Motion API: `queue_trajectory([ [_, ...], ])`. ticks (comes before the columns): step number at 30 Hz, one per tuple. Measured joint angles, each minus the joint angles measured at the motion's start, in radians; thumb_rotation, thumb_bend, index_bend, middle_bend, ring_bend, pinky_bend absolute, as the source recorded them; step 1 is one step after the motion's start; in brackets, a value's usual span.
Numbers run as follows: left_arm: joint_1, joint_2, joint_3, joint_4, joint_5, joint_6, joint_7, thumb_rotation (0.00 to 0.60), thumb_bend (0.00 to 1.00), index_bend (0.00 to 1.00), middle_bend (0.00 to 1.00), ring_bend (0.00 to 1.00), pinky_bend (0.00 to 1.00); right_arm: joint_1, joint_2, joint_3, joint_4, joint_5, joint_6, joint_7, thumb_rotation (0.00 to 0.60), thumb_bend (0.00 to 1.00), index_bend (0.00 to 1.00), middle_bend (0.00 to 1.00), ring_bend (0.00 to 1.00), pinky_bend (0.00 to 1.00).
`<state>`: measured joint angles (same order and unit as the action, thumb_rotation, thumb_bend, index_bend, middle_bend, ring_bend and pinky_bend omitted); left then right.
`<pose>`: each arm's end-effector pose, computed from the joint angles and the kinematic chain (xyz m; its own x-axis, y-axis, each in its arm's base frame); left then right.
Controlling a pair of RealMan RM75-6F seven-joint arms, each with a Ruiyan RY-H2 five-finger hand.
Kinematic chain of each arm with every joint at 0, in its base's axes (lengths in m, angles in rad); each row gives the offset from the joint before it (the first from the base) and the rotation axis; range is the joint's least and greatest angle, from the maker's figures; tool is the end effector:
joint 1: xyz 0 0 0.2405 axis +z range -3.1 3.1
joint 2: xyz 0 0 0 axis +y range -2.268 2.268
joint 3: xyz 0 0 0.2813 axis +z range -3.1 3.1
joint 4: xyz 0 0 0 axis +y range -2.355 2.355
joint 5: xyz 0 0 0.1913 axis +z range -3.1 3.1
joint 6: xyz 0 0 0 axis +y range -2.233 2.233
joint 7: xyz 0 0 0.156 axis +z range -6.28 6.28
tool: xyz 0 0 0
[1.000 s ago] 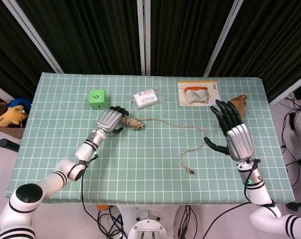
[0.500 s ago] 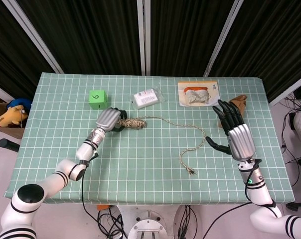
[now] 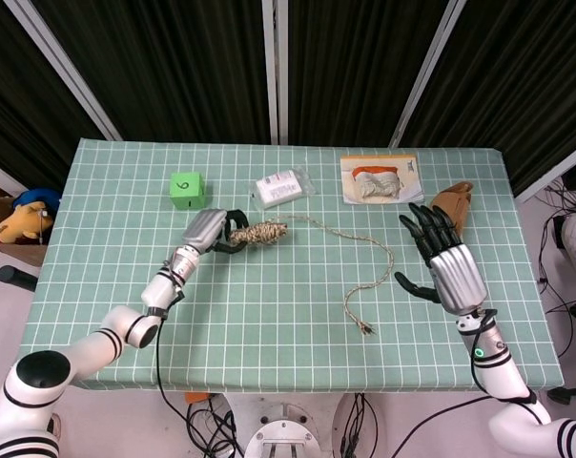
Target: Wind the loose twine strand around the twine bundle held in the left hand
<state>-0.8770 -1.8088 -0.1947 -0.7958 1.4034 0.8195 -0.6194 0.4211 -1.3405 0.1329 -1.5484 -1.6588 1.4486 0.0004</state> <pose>-0.1720 0.4397 -0.0472 0.0266 0.3910 0.9200 0.9563 -0.2779 0.0905 -0.2074 -0.2910 0.1194 0.2326 0.1163 0.9656 -0.8435 -0.4700 0.2598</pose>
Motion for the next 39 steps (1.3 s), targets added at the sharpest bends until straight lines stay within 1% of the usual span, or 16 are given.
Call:
queue_trajectory([
  [2, 0.005, 0.025, 0.006, -0.029, 0.014, 0.017, -0.021, 0.600, 0.40, 0.75, 0.72, 0.62, 0.64, 0.001, 0.016, -0.026, -0.016, -0.002, -0.043, -0.047, 0.600, 0.19, 0.30, 0.00, 0.00, 0.00],
  [5, 0.014, 0.048, 0.018, -0.062, 0.031, 0.044, -0.025, 0.600, 0.40, 0.75, 0.73, 0.63, 0.64, 0.003, 0.033, -0.068, -0.036, -0.003, -0.113, -0.116, 0.600, 0.19, 0.31, 0.00, 0.00, 0.00],
  [9, 0.023, 0.068, 0.032, -0.101, 0.043, 0.059, -0.018, 0.600, 0.40, 0.75, 0.73, 0.63, 0.64, 0.015, 0.044, -0.129, -0.045, -0.023, -0.210, -0.208, 0.600, 0.19, 0.31, 0.00, 0.00, 0.00],
  [11, 0.026, 0.077, 0.038, -0.120, 0.047, 0.065, -0.009, 0.600, 0.40, 0.75, 0.73, 0.63, 0.64, 0.027, 0.049, -0.157, -0.046, -0.043, -0.257, -0.264, 0.600, 0.19, 0.27, 0.00, 0.00, 0.00],
  [14, 0.032, 0.085, 0.044, -0.143, 0.048, 0.074, 0.000, 0.600, 0.40, 0.75, 0.73, 0.63, 0.64, 0.053, 0.054, -0.180, -0.045, -0.069, -0.321, -0.334, 0.600, 0.19, 0.22, 0.00, 0.00, 0.00],
  [19, 0.035, 0.086, 0.049, -0.159, 0.044, 0.075, 0.008, 0.600, 0.40, 0.75, 0.73, 0.63, 0.64, 0.115, 0.049, -0.188, -0.028, -0.104, -0.404, -0.387, 0.600, 0.20, 0.21, 0.00, 0.00, 0.00],
  [24, 0.034, 0.081, 0.050, -0.162, 0.041, 0.073, 0.004, 0.600, 0.40, 0.75, 0.73, 0.63, 0.64, 0.174, 0.024, -0.194, 0.039, -0.173, -0.447, -0.406, 0.600, 0.21, 0.20, 0.00, 0.00, 0.00],
  [29, 0.032, 0.076, 0.050, -0.159, 0.041, 0.077, -0.003, 0.600, 0.40, 0.75, 0.73, 0.63, 0.64, 0.225, -0.020, -0.203, 0.140, -0.238, -0.462, -0.413, 0.600, 0.21, 0.20, 0.00, 0.00, 0.00],
  [39, 0.035, 0.083, 0.053, -0.162, 0.042, 0.083, -0.012, 0.600, 0.40, 0.75, 0.73, 0.63, 0.64, 0.247, -0.125, -0.240, 0.311, -0.282, -0.394, -0.257, 0.600, 0.21, 0.30, 0.00, 0.00, 0.00],
])
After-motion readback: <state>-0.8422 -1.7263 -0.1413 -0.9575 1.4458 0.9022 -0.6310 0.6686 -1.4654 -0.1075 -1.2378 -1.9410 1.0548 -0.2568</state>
